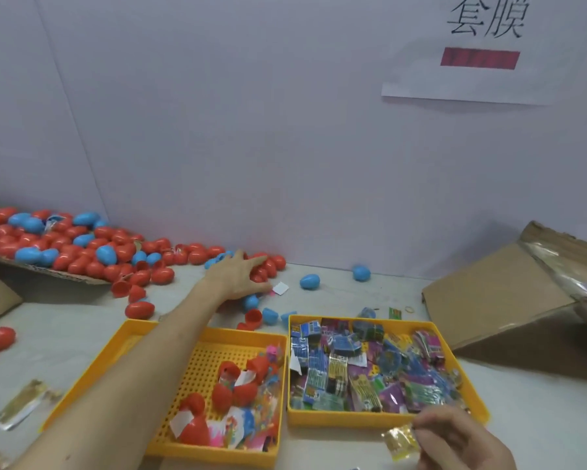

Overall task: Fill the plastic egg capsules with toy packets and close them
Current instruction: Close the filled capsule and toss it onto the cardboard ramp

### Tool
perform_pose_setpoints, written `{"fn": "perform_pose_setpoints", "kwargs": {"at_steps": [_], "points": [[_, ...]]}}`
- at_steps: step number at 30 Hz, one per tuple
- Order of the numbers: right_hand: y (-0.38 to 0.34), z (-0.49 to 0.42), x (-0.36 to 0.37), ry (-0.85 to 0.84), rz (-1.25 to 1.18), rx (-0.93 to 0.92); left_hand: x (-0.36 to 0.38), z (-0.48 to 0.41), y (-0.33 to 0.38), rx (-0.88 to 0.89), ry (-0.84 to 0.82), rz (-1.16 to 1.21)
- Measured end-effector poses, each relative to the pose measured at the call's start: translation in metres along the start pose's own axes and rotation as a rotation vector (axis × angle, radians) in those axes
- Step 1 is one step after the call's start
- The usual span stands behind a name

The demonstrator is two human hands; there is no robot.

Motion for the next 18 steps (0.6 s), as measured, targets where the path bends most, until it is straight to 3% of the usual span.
{"fn": "perform_pose_setpoints", "kwargs": {"at_steps": [9,14,18], "points": [[-0.001,0.000,0.004,-0.073,0.125,0.017,-0.007,-0.015,0.012,0.090,0.150,0.164],[-0.013,0.006,-0.005,-0.020,0.050,-0.030,-0.037,0.031,-0.010,0.129,0.315,0.372],[-0.025,0.011,0.003,-0.060,0.009,-0.031,-0.066,0.101,-0.015,0.257,0.444,0.554]]}}
Point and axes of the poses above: each hand's wrist, its own z-axis away from the middle knuckle, its own x-axis out of the palm, y = z × x, the point moved 8 cm from there along -z, towards the middle knuckle, and after that the axes turned 8 degrees about -y, right-handed, at the moved point
